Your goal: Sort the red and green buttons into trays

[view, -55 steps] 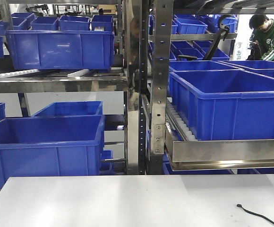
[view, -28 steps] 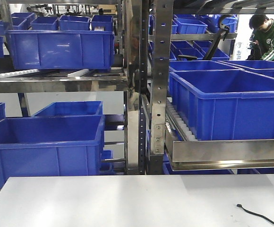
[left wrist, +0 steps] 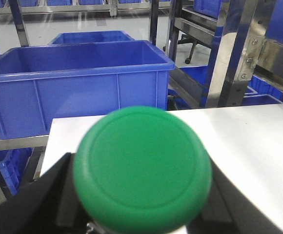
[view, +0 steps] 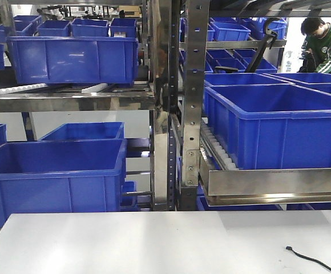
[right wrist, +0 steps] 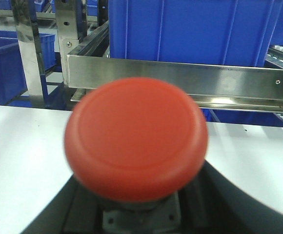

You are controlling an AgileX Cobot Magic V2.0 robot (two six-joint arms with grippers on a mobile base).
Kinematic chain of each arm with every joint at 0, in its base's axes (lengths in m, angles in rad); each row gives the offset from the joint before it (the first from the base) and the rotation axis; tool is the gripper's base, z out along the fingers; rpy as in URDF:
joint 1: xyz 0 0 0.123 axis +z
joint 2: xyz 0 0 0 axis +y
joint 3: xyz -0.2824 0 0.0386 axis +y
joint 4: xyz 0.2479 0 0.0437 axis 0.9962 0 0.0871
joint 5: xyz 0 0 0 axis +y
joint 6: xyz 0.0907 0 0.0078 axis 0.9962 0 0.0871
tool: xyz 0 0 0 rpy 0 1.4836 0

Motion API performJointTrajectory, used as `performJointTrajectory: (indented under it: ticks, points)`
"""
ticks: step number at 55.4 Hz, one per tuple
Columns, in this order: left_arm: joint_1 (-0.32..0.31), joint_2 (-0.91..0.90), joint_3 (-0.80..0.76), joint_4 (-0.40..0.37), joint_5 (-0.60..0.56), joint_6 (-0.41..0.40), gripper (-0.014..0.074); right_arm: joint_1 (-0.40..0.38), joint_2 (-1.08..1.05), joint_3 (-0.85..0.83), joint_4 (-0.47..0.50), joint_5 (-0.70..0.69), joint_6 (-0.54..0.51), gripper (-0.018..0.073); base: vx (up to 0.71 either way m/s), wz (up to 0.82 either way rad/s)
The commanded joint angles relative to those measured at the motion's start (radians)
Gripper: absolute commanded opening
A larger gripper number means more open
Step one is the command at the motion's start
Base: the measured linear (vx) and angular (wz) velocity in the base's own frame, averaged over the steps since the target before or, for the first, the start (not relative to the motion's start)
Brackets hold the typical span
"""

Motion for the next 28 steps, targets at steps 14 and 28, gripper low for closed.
performJointTrajectory:
  ticks: [14,28]
  points:
    - [-0.009,-0.001,-0.024,0.004,-0.080,-0.009,-0.0001,-0.002,0.011,-0.030,-0.010,-0.081,0.000,-0.0009,0.00,0.00]
    - [-0.009,-0.001,-0.024,0.004,-0.080,-0.009,-0.0001,-0.002,0.011,-0.030,-0.010,-0.081,0.000,-0.0009,0.00,0.00]
